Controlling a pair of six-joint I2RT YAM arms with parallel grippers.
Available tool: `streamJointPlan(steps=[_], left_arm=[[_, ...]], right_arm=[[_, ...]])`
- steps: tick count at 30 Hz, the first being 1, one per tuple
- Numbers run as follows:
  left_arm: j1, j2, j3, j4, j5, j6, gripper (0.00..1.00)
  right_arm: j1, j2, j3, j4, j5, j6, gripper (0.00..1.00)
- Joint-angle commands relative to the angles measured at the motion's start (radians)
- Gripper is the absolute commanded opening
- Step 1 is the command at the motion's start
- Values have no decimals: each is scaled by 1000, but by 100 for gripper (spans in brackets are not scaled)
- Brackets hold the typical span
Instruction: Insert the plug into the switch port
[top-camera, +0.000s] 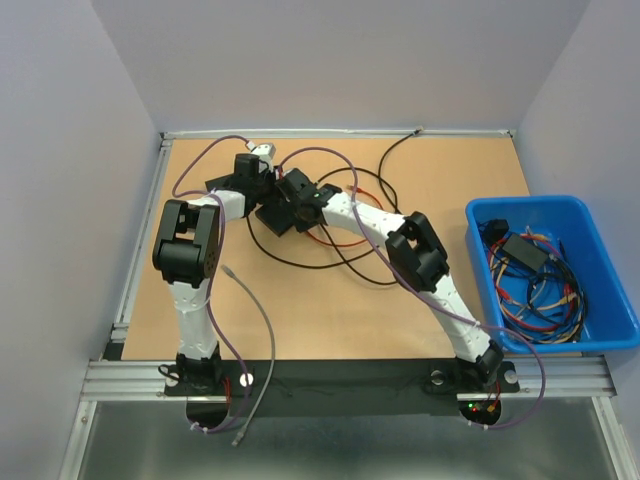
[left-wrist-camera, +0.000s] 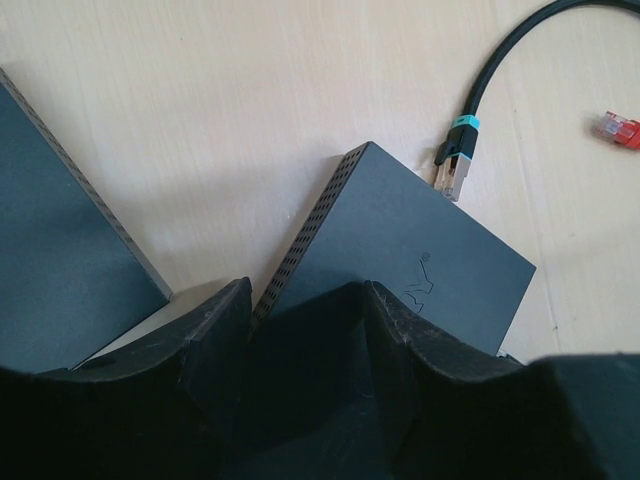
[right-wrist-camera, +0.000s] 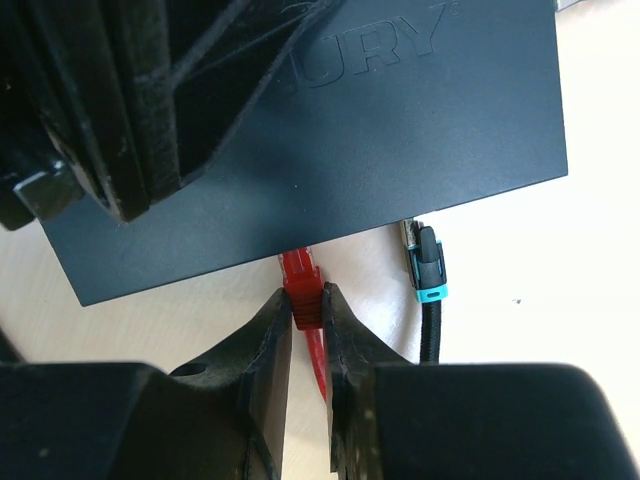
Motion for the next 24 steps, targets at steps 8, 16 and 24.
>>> streamJointPlan(steps=[8,16,24], left_arm=[[-103,52,-87,-268,172,-27,57],[-114,56,-90,-268,187,-27,57],[-118,67,-79,-285,172,-20,57]], right_arm=[[-83,-26,-15,631,-43,0,0],[-94,-129,-197,961,-229,-26,0],[-92,-112,-117,980,-326,-35,0]])
